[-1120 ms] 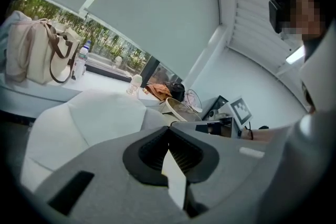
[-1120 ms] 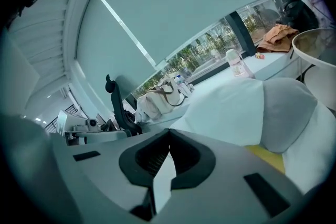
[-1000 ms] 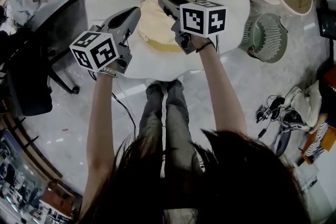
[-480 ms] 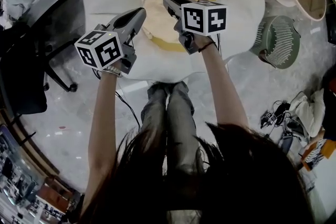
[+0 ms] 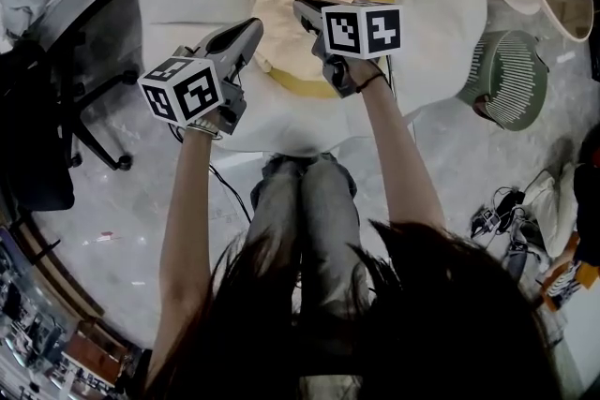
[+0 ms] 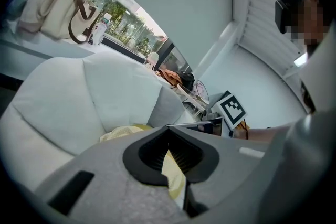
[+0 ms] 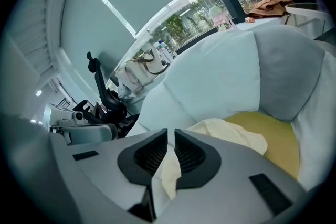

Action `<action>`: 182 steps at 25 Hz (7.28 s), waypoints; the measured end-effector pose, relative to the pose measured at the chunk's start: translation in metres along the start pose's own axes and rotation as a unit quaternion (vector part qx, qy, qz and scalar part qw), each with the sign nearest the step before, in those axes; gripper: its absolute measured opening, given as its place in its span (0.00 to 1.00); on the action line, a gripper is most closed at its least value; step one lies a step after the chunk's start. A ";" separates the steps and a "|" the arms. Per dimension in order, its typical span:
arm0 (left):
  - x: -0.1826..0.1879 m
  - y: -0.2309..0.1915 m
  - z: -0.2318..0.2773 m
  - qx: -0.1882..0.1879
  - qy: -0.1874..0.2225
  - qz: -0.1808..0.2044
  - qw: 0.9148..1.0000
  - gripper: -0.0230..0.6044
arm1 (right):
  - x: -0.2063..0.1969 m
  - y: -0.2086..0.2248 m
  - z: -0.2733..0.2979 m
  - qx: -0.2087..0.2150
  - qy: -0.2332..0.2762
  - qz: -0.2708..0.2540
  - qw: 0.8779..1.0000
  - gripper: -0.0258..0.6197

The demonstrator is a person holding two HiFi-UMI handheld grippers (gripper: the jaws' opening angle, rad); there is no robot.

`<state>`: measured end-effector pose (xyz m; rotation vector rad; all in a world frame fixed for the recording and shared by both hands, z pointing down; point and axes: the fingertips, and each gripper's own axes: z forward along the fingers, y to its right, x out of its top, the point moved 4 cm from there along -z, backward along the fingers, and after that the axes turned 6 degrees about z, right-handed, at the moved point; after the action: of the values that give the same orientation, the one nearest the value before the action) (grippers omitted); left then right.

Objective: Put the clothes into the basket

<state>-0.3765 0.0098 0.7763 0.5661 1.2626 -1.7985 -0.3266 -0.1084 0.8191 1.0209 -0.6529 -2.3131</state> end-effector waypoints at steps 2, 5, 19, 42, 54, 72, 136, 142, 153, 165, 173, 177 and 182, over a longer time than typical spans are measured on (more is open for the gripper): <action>-0.005 -0.005 0.004 0.004 0.003 0.002 1.000 0.05 | -0.005 0.006 0.006 0.003 -0.009 0.002 1.000 0.06; -0.013 -0.012 0.010 0.004 0.005 0.001 1.000 0.05 | -0.011 0.015 0.014 0.000 -0.015 -0.001 1.000 0.06; -0.045 -0.043 0.033 0.002 0.006 -0.010 1.000 0.05 | -0.039 0.055 0.056 -0.034 -0.061 0.007 0.998 0.32; -0.075 -0.083 0.061 0.006 -0.003 -0.031 1.000 0.05 | -0.062 0.093 0.116 -0.075 -0.121 -0.012 0.990 0.33; -0.091 -0.102 0.072 0.015 -0.005 -0.052 0.999 0.05 | -0.073 0.107 0.142 -0.143 -0.210 -0.077 0.964 0.29; -0.084 -0.079 0.047 0.023 -0.021 -0.064 0.997 0.05 | -0.065 0.083 0.109 -0.122 -0.151 -0.060 0.979 0.12; 0.160 0.174 -0.085 -0.072 -0.008 -0.017 0.997 0.05 | 0.111 -0.161 -0.209 -0.126 0.002 -0.016 0.992 0.12; 0.184 0.196 -0.084 -0.090 -0.002 -0.004 0.996 0.05 | 0.130 -0.169 -0.242 -0.140 0.024 -0.014 0.990 0.12; 0.223 0.236 -0.078 -0.137 -0.006 0.035 0.990 0.05 | 0.159 -0.178 -0.279 -0.147 0.055 0.008 0.988 0.12; 0.241 0.284 -0.072 -0.150 -0.012 0.062 0.987 0.05 | 0.177 -0.173 -0.350 -0.167 0.091 0.016 0.982 0.12; 0.249 0.337 -0.047 -0.164 -0.008 0.068 0.984 0.05 | 0.179 -0.156 -0.402 -0.161 0.094 0.012 0.982 0.12; 0.255 0.367 -0.034 -0.175 0.003 0.072 0.982 0.05 | 0.183 -0.147 -0.427 -0.165 0.095 0.002 0.982 0.12; 0.251 0.396 -0.016 -0.175 0.005 0.078 0.982 0.05 | 0.182 -0.132 -0.462 -0.160 0.104 0.000 0.982 0.12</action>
<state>-0.1834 -0.1235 0.3703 0.4604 1.4591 -1.4054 -0.1099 -0.2236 0.3673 1.0841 -0.1894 -2.1792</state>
